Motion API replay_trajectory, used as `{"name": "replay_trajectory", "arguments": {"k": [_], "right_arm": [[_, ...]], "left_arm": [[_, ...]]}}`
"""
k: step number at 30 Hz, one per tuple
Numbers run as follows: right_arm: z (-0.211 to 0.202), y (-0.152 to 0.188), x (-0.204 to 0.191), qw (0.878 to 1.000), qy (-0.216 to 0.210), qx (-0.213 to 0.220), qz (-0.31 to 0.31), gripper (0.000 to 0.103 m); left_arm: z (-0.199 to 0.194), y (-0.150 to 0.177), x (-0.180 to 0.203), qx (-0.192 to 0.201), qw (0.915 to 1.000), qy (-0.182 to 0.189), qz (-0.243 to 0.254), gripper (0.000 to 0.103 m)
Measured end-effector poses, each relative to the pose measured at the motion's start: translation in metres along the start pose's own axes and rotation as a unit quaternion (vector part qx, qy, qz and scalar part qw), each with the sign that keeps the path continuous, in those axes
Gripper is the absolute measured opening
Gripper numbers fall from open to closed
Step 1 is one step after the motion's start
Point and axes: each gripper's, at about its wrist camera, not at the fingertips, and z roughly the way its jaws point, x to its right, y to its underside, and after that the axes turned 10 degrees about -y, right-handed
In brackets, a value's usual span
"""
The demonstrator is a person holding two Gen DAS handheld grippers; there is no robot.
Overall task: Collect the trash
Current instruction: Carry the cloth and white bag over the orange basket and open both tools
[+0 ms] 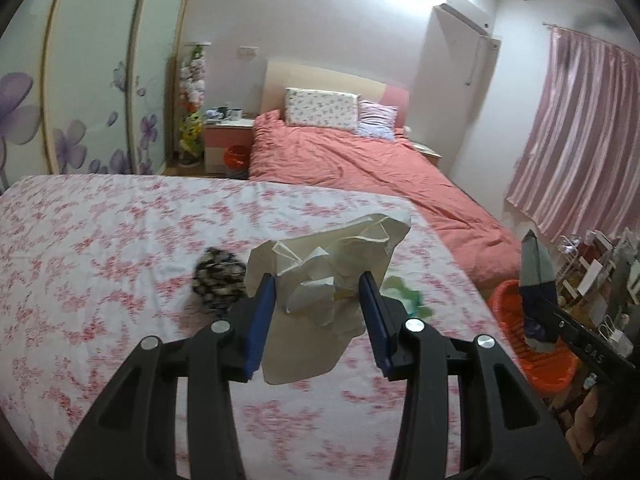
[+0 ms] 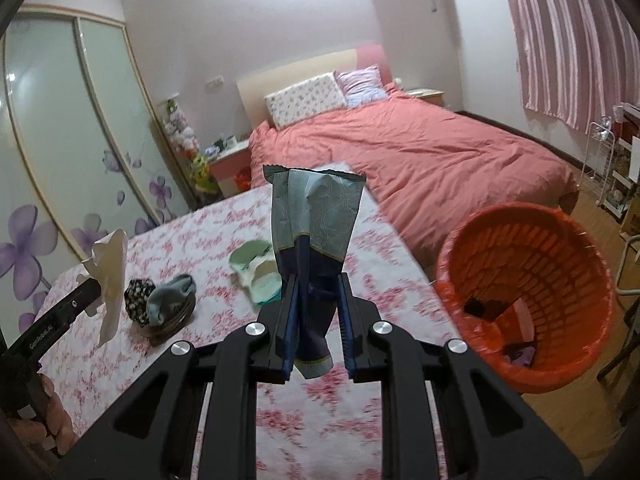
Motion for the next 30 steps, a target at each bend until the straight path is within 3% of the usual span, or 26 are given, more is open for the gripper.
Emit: {"name": "replay_trajectory", "arguments": {"k": [13, 23, 30], "right_arm": [[-0.036, -0.010, 0.079, 0.996, 0.051, 0.047, 0.054, 0.019], [-0.038, -0.014, 0.146, 0.990, 0.091, 0.051, 0.095, 0.019], [-0.032, -0.020, 0.184, 0.986, 0.106, 0.052, 0.120, 0.019]], "left_arm": [[-0.007, 0.001, 0.109, -0.006, 0.9938, 0.103, 0.042, 0.043], [0.013, 0.018, 0.233, -0.036, 0.9743, 0.197, 0.102, 0.043], [0.035, 0.034, 0.293, -0.060, 0.9632, 0.224, 0.135, 0.043]]}}
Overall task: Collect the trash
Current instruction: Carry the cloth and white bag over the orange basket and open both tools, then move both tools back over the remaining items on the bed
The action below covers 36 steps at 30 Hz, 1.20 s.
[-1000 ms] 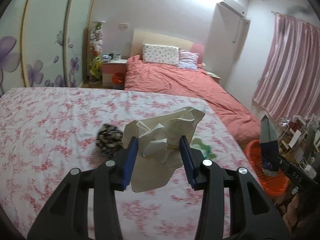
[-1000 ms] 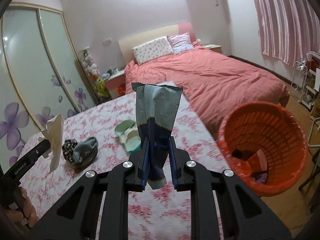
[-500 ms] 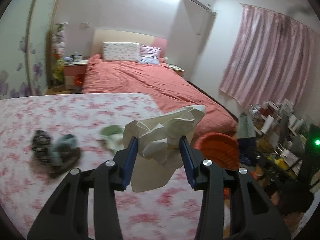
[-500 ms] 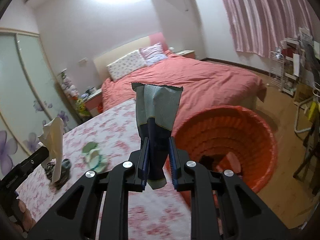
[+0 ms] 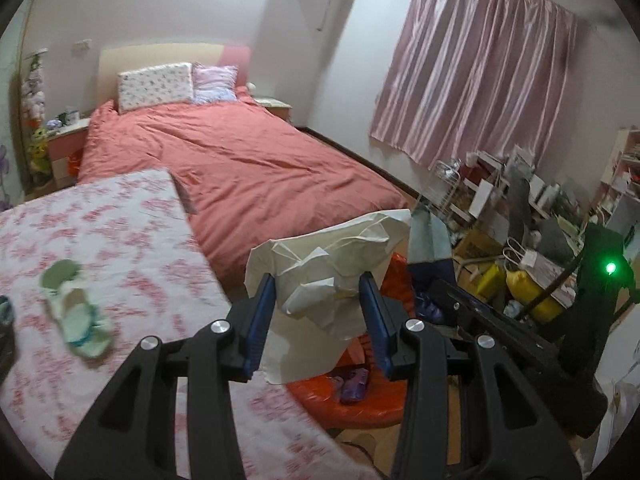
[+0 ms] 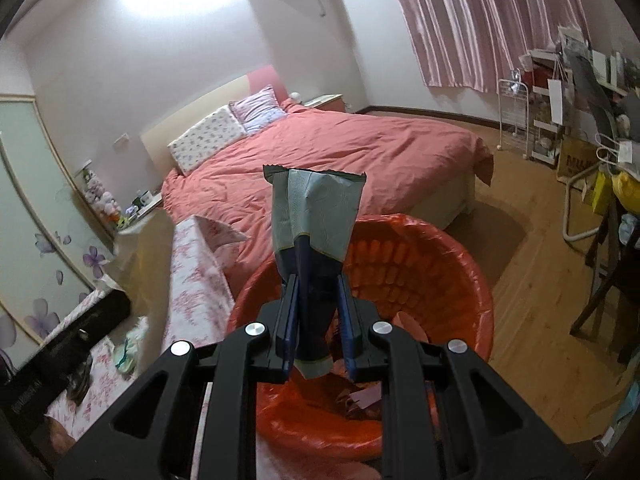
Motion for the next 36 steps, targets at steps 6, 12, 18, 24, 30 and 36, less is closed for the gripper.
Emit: {"name": "replay_trajectory", "arguments": {"k": [6, 12, 18, 24, 30, 36], "right_arm": [[0.011, -0.001, 0.019, 1.000, 0.005, -0.013, 0.014, 0.046], [0.005, 0.007, 0.018, 1.000, 0.015, -0.024, 0.012, 0.049], [0.000, 0.005, 0.005, 0.999, 0.026, -0.017, -0.021, 0.059], [0.003, 0.018, -0.029, 0.997, 0.024, -0.028, -0.066, 0.069], [0.012, 0.036, -0.070, 0.993, 0.002, -0.057, -0.105, 0.071], [0.022, 0.056, -0.105, 0.988, -0.017, -0.083, -0.132, 0.071]], "left_arm": [[0.035, 0.011, 0.010, -0.039, 0.9990, -0.015, 0.012, 0.057], [0.038, 0.017, -0.017, -0.049, 0.9976, -0.049, 0.009, 0.060], [0.017, 0.030, -0.053, -0.038, 0.9931, -0.109, 0.019, 0.070], [-0.008, 0.044, -0.107, -0.038, 0.9858, -0.164, -0.002, 0.075], [-0.035, 0.058, -0.164, -0.036, 0.9762, -0.212, -0.028, 0.077], [-0.064, 0.072, -0.231, -0.029, 0.9600, -0.271, -0.064, 0.078]]}}
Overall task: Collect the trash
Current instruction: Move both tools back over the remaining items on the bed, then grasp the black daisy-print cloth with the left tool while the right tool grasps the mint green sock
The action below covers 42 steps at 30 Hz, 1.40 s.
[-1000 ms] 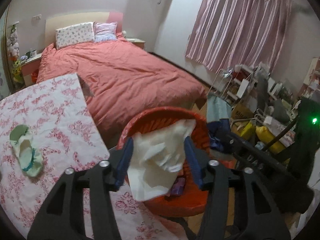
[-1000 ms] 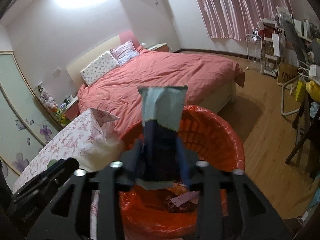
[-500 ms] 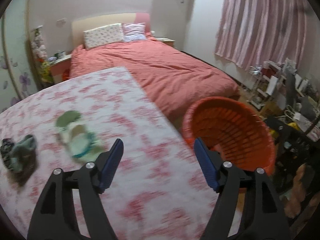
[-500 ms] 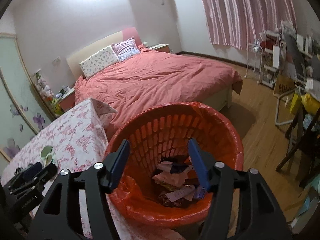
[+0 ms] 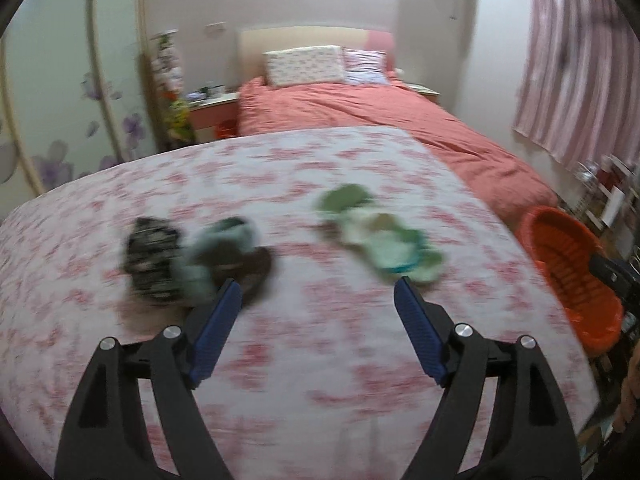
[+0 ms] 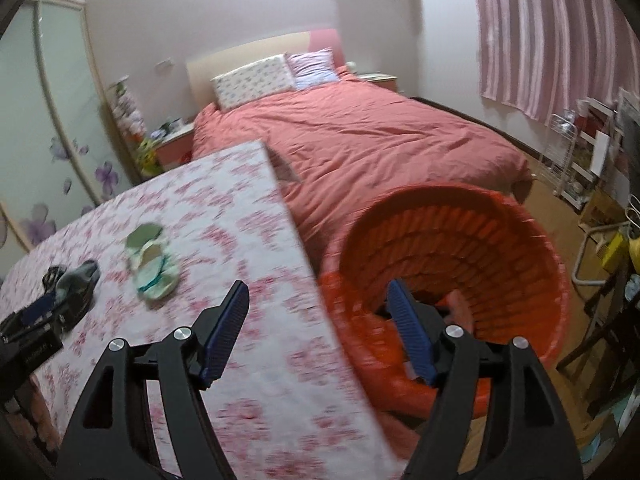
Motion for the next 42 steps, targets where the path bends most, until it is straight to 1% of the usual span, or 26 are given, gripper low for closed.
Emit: {"name": "replay_trajectory", "arguments": {"k": [2, 5, 8, 12, 15, 20, 21, 25, 26, 28, 29, 30, 31, 34, 38, 39, 42], "right_arm": [[0.005, 0.002, -0.014, 1.000, -0.007, -0.009, -0.011, 0.071], [0.015, 0.005, -0.035, 0.999, -0.023, -0.024, -0.027, 0.071], [0.028, 0.009, -0.058, 0.997, -0.045, -0.044, -0.038, 0.071], [0.042, 0.012, -0.088, 0.994, -0.077, -0.066, -0.050, 0.067], [0.055, 0.014, -0.110, 0.992, -0.073, -0.072, -0.068, 0.066], [0.066, 0.015, -0.118, 0.991, -0.077, -0.088, -0.062, 0.064], [0.067, 0.016, -0.120, 0.991, -0.074, -0.089, -0.066, 0.065], [0.070, 0.018, -0.121, 0.991, -0.070, -0.094, -0.067, 0.065], [0.070, 0.018, -0.121, 0.991, -0.069, -0.094, -0.067, 0.065], [0.071, 0.017, -0.121, 0.991, -0.068, -0.095, -0.067, 0.065], [0.070, 0.018, -0.122, 0.991, -0.068, -0.095, -0.069, 0.065], [0.070, 0.017, -0.122, 0.991, -0.068, -0.094, -0.069, 0.065], [0.072, 0.017, -0.122, 0.991, -0.068, -0.094, -0.069, 0.065], [0.075, 0.017, -0.123, 0.991, -0.068, -0.092, -0.070, 0.065], [0.084, 0.012, -0.124, 0.991, -0.068, -0.089, -0.069, 0.065], [0.088, 0.009, -0.124, 0.992, -0.068, -0.088, -0.065, 0.065], [0.097, 0.004, -0.126, 0.993, -0.064, -0.085, -0.055, 0.065]], "left_arm": [[0.006, 0.001, -0.028, -0.002, 0.9996, -0.023, -0.018, 0.078], [0.012, 0.001, -0.060, -0.004, 0.9977, -0.053, -0.041, 0.078], [0.017, 0.000, -0.093, -0.008, 0.9954, -0.065, -0.070, 0.078], [0.021, -0.003, -0.120, -0.011, 0.9925, -0.077, -0.094, 0.078], [0.032, -0.009, -0.130, -0.018, 0.9909, -0.078, -0.108, 0.078], [0.053, -0.015, -0.135, -0.037, 0.9907, -0.047, -0.122, 0.076], [0.057, -0.017, -0.134, -0.041, 0.9911, -0.042, -0.120, 0.075], [0.077, -0.020, -0.128, -0.066, 0.9910, -0.028, -0.113, 0.061], [0.083, -0.020, -0.127, -0.073, 0.9903, -0.023, -0.115, 0.055], [0.091, -0.018, -0.127, -0.087, 0.9890, -0.009, -0.119, 0.034], [0.093, -0.017, -0.127, -0.091, 0.9884, -0.001, -0.122, 0.029], [0.092, -0.016, -0.127, -0.090, 0.9886, -0.001, -0.121, 0.023], [0.089, -0.016, -0.127, -0.084, 0.9897, -0.008, -0.115, 0.020], [0.082, -0.015, -0.133, -0.071, 0.9917, -0.034, -0.102, 0.019], [0.078, -0.007, -0.157, -0.072, 0.9896, -0.080, -0.095, 0.019], [0.079, -0.005, -0.162, -0.075, 0.9889, -0.084, -0.097, 0.019], [0.081, 0.001, -0.174, -0.080, 0.9866, -0.087, -0.112, 0.027]]}}
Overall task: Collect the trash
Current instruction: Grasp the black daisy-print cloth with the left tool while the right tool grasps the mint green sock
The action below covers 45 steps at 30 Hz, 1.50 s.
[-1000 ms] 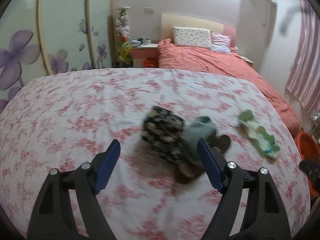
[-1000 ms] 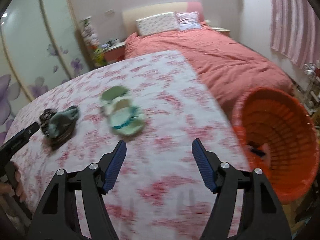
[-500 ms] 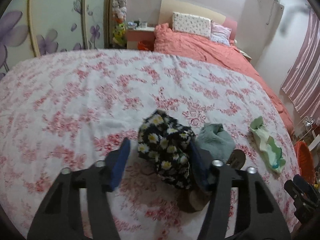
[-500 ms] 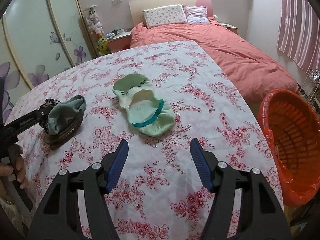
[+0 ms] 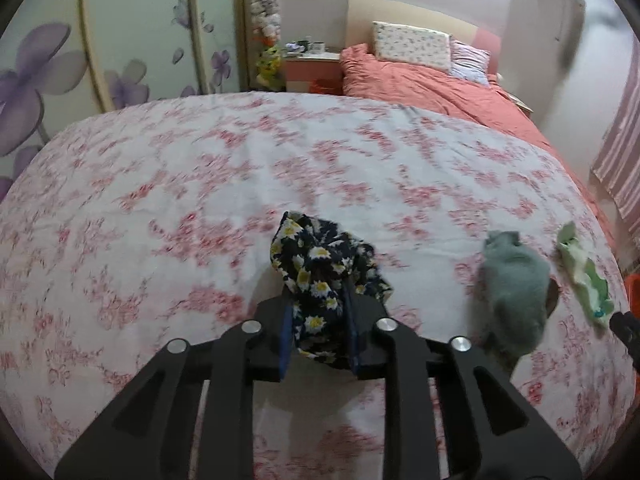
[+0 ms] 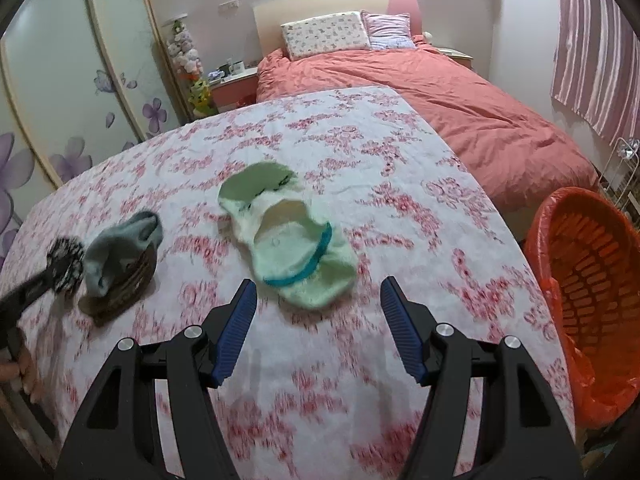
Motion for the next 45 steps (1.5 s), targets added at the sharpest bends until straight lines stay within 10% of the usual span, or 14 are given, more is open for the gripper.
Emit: {"name": "replay_trajectory", "arguments": {"k": [17, 26, 45], "right_arm": [[0.060, -0.028, -0.024, 0.998, 0.042, -0.040, -0.025, 0.087], [0.042, -0.019, -0.020, 0.997, 0.060, -0.023, -0.034, 0.020], [0.037, -0.017, -0.001, 0.998, 0.058, -0.016, 0.003, 0.026]], "left_arm": [[0.008, 0.003, 0.006, -0.014, 0.9999, -0.002, 0.009, 0.045], [0.008, 0.003, 0.011, -0.016, 0.9996, -0.009, 0.020, 0.051], [0.016, 0.002, 0.005, -0.031, 0.9992, -0.025, 0.002, 0.083]]}}
